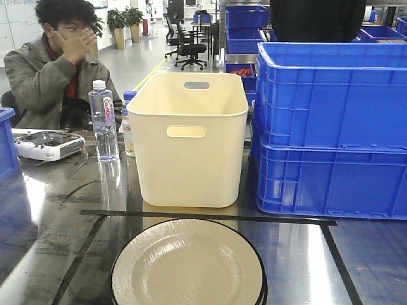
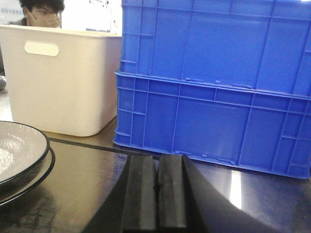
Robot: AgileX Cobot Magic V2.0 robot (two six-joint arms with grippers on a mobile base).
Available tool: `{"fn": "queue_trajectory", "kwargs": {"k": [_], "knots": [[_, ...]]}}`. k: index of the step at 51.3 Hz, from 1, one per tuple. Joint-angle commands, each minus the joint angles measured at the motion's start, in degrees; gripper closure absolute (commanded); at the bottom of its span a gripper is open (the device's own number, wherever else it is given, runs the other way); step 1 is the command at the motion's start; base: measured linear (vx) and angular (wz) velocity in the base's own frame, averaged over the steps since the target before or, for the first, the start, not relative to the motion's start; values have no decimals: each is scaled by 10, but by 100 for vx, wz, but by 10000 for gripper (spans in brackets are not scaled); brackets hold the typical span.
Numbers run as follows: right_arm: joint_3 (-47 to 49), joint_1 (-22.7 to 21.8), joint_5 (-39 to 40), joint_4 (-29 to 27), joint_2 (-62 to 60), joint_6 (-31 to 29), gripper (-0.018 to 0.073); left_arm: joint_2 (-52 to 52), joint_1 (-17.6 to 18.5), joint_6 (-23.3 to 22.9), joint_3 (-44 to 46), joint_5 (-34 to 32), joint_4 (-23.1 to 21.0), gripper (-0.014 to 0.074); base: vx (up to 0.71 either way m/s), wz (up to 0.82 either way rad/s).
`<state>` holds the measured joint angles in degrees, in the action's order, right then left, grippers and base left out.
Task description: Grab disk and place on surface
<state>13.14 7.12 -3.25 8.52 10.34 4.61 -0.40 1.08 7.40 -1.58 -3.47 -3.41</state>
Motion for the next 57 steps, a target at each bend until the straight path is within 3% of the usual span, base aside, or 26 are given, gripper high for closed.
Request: {"fn": "queue_trajectory", "kwargs": {"k": [1,9,17,57], "knots": [[-41,-37,75,-11,-35,3,568,-11,1,0,-8,-49,2,588,0,0],[-150,-91,84,-23,-119,5,568,-10,1,0,-8,-49,2,588,0,0],[-160,-91,49,-23,-114,2,568,-10,1,0,-8,-49,2,588,0,0],[-160,-91,50,-21,-117,2,568,-10,1,0,-8,-50,2,588,0,0]]}}
